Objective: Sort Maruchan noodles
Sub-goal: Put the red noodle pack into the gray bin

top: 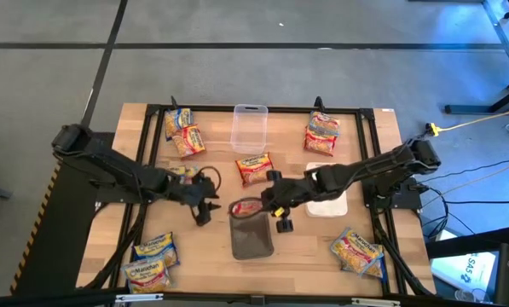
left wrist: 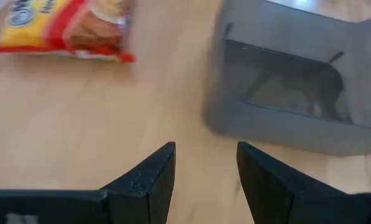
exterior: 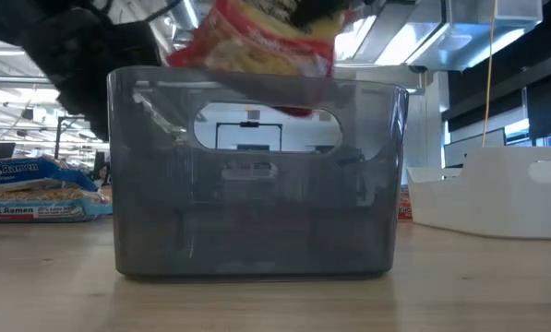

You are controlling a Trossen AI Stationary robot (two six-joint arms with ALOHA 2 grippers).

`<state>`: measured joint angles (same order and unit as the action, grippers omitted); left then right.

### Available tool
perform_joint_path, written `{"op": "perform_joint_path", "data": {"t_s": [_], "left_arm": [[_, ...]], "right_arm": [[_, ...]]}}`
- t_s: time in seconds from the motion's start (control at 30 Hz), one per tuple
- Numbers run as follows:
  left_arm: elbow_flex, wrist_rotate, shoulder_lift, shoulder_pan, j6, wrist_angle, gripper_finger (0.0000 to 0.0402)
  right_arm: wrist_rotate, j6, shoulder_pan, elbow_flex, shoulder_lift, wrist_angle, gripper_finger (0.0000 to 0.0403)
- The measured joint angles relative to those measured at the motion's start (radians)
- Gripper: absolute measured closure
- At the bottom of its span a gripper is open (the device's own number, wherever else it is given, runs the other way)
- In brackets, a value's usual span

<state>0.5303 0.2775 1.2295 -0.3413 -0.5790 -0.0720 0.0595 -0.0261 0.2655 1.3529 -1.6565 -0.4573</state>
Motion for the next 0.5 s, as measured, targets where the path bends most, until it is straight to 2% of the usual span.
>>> {"op": "perform_joint_path", "data": {"t_s": [0.1, 0.27, 0.5], "left_arm": [[-0.008, 0.021, 0.061, -0.046, 0.002, 0.099, 0.0237], [-0.008, 0.048, 0.180, -0.053, 0.012, 0.250, 0.0237], [-0.008, 0.108, 0.224, -0.015, 0.012, 0.307, 0.0237]], "right_arm": [[0.003, -0.002, 0.012, 0.000, -0.028, 0.013, 0.0326], [0.031, -0.020, 0.010, 0.000, -0.046, 0.023, 0.0322], [0.063, 0.004, 0.009, 0.003, -0.045, 0.032, 0.0323]]}}
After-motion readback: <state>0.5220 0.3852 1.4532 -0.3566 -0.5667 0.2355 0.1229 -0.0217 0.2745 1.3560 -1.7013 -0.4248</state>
